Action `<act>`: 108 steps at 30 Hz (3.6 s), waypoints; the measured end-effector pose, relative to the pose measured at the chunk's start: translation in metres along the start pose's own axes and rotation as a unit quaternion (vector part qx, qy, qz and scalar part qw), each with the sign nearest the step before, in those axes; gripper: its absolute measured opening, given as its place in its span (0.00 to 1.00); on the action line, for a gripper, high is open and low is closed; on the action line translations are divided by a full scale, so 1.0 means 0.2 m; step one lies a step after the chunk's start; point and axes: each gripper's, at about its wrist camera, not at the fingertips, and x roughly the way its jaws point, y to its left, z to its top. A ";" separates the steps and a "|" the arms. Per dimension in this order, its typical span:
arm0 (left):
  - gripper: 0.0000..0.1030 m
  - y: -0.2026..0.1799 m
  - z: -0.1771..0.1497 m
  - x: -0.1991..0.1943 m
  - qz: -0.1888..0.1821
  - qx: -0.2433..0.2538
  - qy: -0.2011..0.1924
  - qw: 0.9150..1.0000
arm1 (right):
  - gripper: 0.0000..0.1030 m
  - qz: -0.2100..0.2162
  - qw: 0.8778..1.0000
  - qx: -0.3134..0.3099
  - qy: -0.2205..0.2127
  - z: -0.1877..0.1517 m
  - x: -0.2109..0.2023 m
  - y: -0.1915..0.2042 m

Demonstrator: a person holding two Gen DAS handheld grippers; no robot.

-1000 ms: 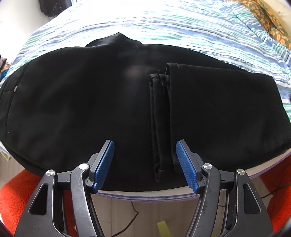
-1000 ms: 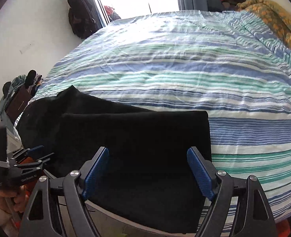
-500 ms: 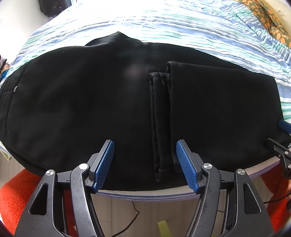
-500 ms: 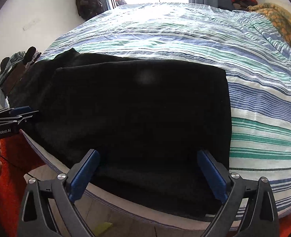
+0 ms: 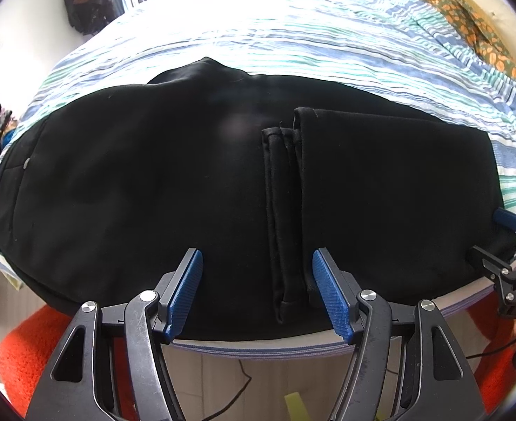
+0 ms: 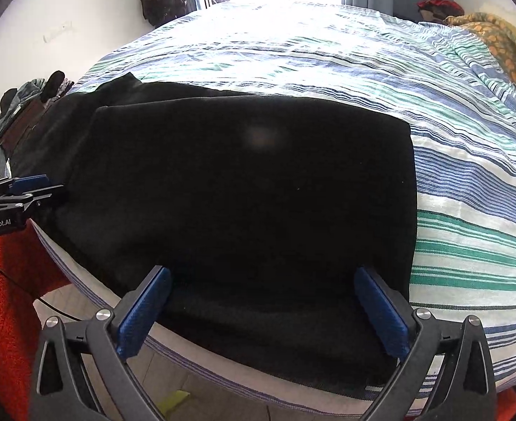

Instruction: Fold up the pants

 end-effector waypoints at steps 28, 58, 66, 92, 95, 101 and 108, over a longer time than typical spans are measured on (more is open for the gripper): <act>0.75 1.31 -0.29 -0.26 -0.035 -0.415 -0.042 0.908 | 1.00 -0.007 1.000 -0.002 0.016 0.01 0.02 0.01; 0.39 1.56 -0.30 -0.05 -0.121 -0.497 -0.087 0.855 | 1.00 -0.011 1.000 -0.001 0.012 0.01 0.02 0.01; 0.13 1.38 -0.13 -0.42 -0.076 -0.396 -0.136 0.905 | 1.00 -0.008 1.000 -0.002 0.010 0.01 0.01 0.01; 0.58 -0.03 0.21 -0.61 -0.093 0.009 -0.118 0.989 | 0.98 0.089 0.964 0.191 -0.163 0.01 -0.54 -0.42; 0.40 0.17 0.17 -0.51 -0.050 -0.034 -0.111 0.992 | 0.94 0.250 0.932 0.229 -0.126 0.11 -0.40 -0.42; 0.13 0.16 0.08 -0.21 -0.065 -0.029 -0.048 0.996 | 0.75 0.330 0.926 0.181 -0.014 0.38 -0.07 -0.26; 0.13 0.13 0.11 -0.19 -0.083 -0.026 -0.048 0.995 | 0.64 0.287 0.956 0.025 0.056 0.50 0.11 -0.04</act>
